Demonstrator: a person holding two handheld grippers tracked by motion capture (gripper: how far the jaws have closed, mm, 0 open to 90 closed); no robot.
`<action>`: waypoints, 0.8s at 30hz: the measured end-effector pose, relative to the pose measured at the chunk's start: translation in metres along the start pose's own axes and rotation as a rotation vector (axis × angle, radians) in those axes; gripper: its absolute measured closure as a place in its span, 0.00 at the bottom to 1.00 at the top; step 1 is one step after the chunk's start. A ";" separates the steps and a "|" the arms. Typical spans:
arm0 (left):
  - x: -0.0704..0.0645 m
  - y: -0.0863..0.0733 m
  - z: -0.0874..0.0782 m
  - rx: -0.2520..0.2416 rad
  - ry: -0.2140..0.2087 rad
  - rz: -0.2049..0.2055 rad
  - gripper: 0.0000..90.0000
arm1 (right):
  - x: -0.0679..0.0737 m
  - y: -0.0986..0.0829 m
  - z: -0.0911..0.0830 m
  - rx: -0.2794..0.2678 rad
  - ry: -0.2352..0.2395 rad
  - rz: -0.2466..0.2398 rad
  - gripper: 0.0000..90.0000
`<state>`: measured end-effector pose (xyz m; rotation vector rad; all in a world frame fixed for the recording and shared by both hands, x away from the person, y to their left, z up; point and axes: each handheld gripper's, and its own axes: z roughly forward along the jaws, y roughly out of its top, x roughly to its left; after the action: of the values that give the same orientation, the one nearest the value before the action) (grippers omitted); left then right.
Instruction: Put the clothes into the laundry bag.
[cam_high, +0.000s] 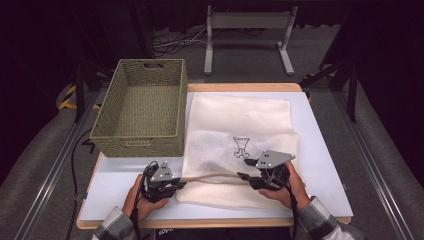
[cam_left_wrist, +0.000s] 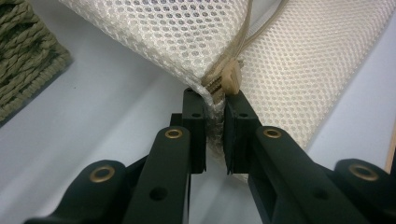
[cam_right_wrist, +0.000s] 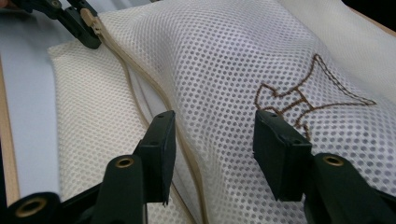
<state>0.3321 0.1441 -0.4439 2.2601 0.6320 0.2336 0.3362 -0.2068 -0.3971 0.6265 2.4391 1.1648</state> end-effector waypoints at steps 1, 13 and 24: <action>0.000 0.000 0.000 -0.001 -0.001 -0.001 0.91 | 0.001 0.001 0.001 0.001 -0.011 -0.001 0.49; 0.000 0.000 -0.001 -0.011 -0.006 -0.007 0.91 | 0.013 0.012 0.007 -0.035 -0.010 -0.045 0.45; 0.000 -0.002 -0.002 0.010 -0.040 -0.015 0.88 | 0.021 0.017 0.013 -0.045 0.001 -0.066 0.65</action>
<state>0.3306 0.1464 -0.4437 2.2635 0.6305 0.1769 0.3297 -0.1777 -0.3940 0.5283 2.4083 1.1899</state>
